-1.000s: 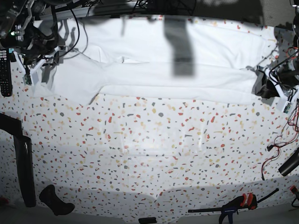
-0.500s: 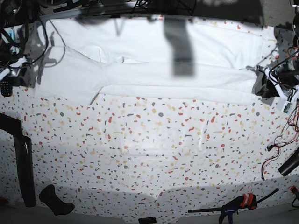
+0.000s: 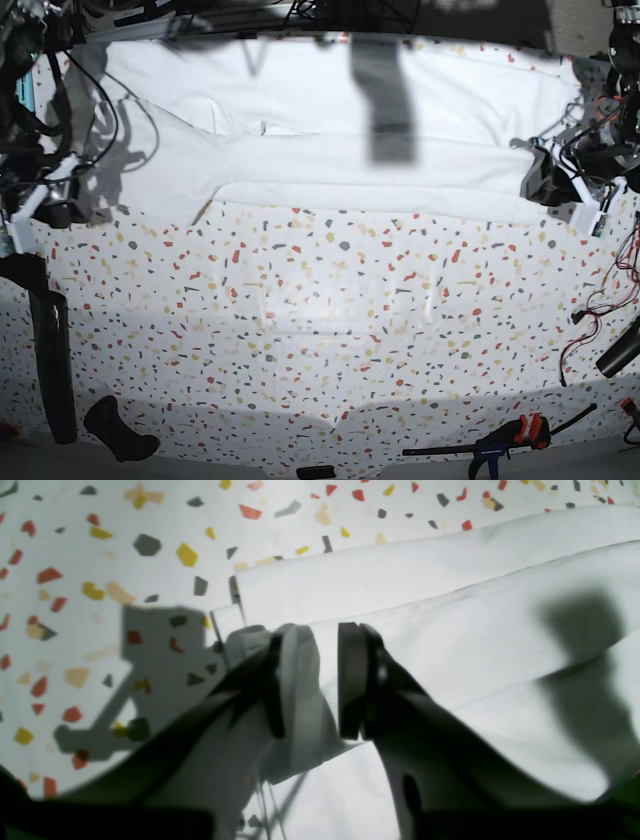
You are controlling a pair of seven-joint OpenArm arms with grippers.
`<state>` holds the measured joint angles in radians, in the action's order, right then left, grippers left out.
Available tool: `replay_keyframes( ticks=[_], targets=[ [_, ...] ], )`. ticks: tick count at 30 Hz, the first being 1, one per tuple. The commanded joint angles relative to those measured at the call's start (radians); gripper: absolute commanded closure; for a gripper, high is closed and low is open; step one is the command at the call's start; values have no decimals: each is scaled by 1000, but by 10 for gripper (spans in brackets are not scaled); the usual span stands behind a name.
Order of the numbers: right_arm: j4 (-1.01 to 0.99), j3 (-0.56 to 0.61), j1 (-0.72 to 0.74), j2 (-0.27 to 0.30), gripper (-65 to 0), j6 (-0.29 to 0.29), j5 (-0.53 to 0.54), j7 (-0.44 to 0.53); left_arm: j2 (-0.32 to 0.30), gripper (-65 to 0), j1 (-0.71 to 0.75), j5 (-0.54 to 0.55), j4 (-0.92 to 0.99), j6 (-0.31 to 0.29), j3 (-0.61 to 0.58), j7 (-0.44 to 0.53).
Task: Fold the T-shirt properly
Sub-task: 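Open both grippers and lift them off the folded shirt, then move the right gripper along the shirt strip to its end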
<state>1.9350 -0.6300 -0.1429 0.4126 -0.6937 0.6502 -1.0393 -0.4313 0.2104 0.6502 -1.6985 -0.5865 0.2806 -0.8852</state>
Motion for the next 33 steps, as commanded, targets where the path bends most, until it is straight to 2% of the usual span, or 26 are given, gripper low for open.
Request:
replay_keyframes(
  ticks=[1,4,9,12,17,19,25,28,31,33],
  targets=[
    [-12,29,37,19,-206,-4,-10,21,-15,-143,-11,12,-17,-4,8,19],
    [-118,129,120,20,-206,-4,-74,22,-15,-143,-11,11,-17,-4,8,19],
    [-319,259,272,29,-206,-4,-68,18,-15,-143,-11,11,-17,-4,8,19],
    [-425,386,356,79,-206,-4,-68,-31,-15,-143,-11,11,-17,-4,8,18],
    [-495,638,468,185,-206,-4,19,-209,-15,-143,-11,11,-17,-4,8,19],
    [-495,705,489,216,-206,-4,34,-221,-15,-143,-11,11,-17,-4,8,19],
    [-575,787,491,233,-206,-4,31,-210,-15,-143,-11,11,-17,-4,8,19],
    [-617,796,491,232,-206,-4,31,-174,-15,-143,-11,11,-17,-4,8,19],
    [-626,796,491,233,-203,-4,31,-179,-15,-143,-11,11,-17,-4,8,19],
    [-626,796,492,233,-116,-4,32,-199,-15,-143,-11,11,-17,-4,8,19]
  ],
)
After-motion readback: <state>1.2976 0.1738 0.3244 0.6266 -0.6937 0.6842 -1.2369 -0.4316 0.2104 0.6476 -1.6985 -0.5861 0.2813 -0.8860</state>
